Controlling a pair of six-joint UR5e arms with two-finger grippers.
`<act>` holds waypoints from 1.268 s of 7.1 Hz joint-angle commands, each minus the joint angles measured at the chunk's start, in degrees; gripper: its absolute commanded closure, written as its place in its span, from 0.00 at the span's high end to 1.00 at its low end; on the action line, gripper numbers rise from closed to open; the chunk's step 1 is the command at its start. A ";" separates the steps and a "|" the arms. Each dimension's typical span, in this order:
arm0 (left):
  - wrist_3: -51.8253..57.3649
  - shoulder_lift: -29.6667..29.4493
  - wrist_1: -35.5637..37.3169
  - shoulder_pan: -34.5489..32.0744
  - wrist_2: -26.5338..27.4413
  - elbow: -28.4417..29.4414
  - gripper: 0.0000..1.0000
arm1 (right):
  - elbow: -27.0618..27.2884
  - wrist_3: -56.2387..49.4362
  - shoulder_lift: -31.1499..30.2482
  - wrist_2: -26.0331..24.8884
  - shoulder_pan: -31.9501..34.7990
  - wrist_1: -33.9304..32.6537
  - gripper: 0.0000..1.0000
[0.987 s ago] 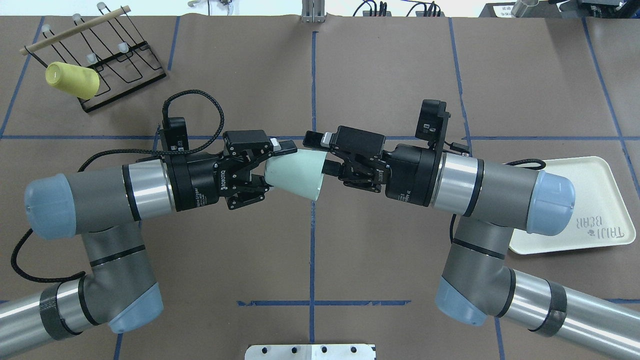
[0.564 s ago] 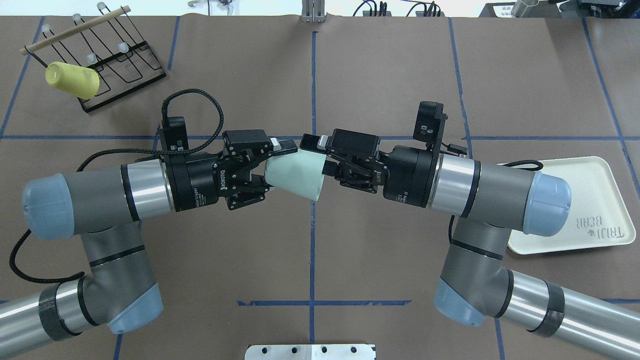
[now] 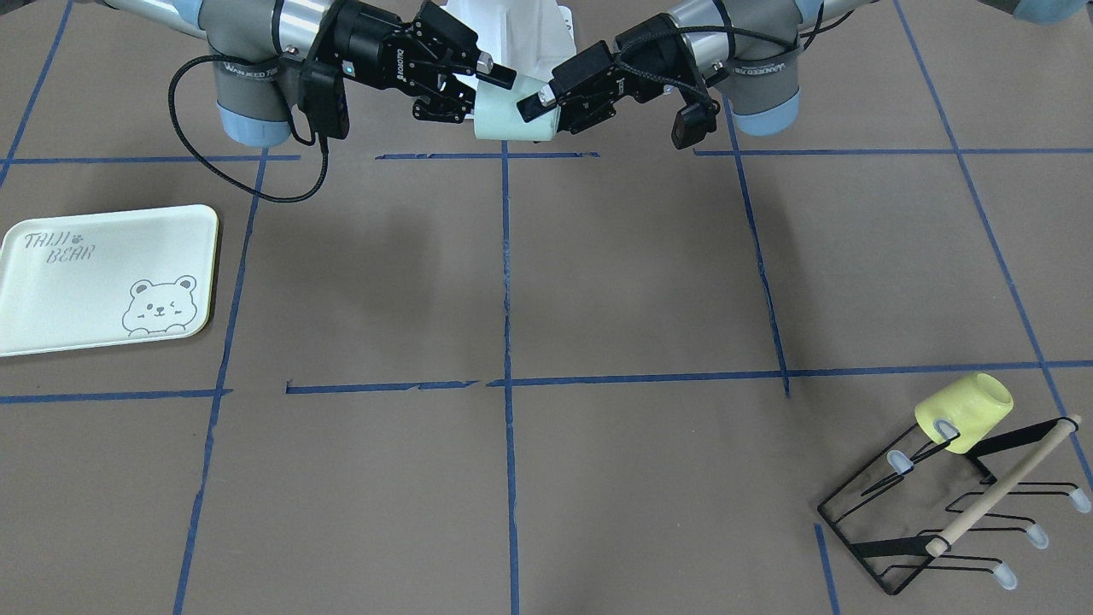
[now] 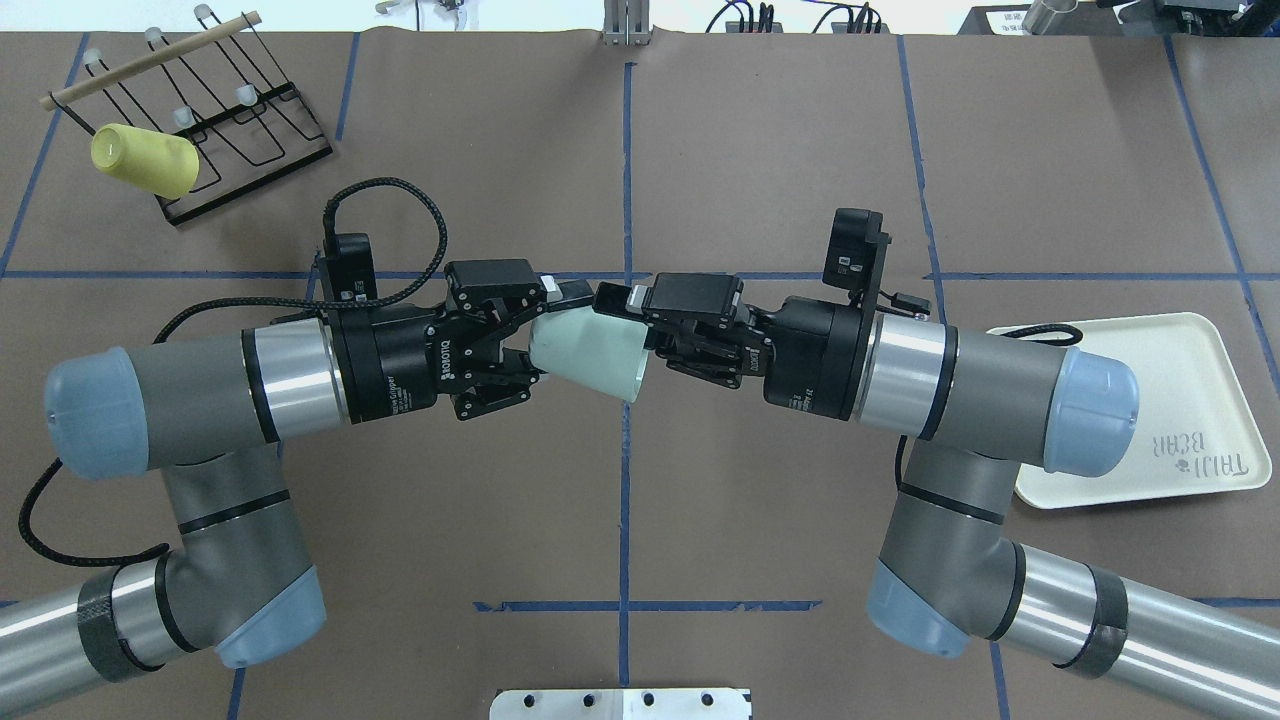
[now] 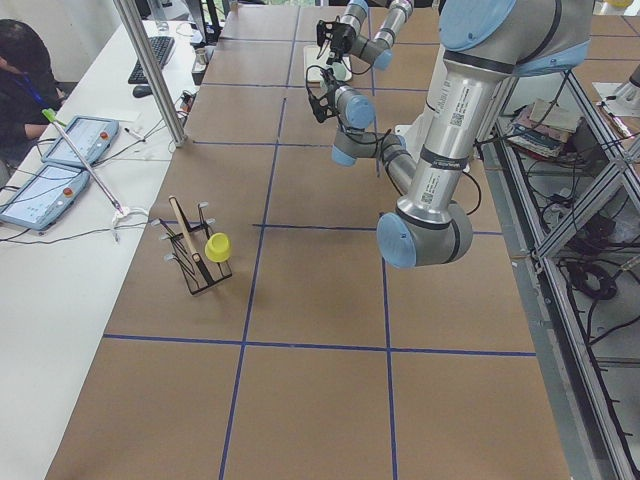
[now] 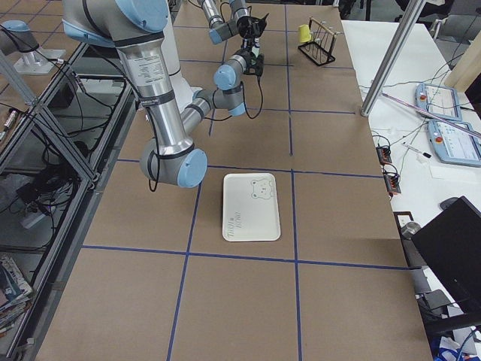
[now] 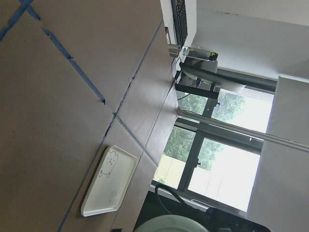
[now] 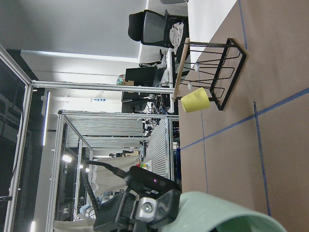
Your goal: Left arm grabs green cup and hands to right arm on tray
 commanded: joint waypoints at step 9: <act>0.88 -0.97 1.32 -0.52 -0.28 0.45 1.00 | -0.26 -0.18 0.09 -0.03 -0.39 0.09 0.00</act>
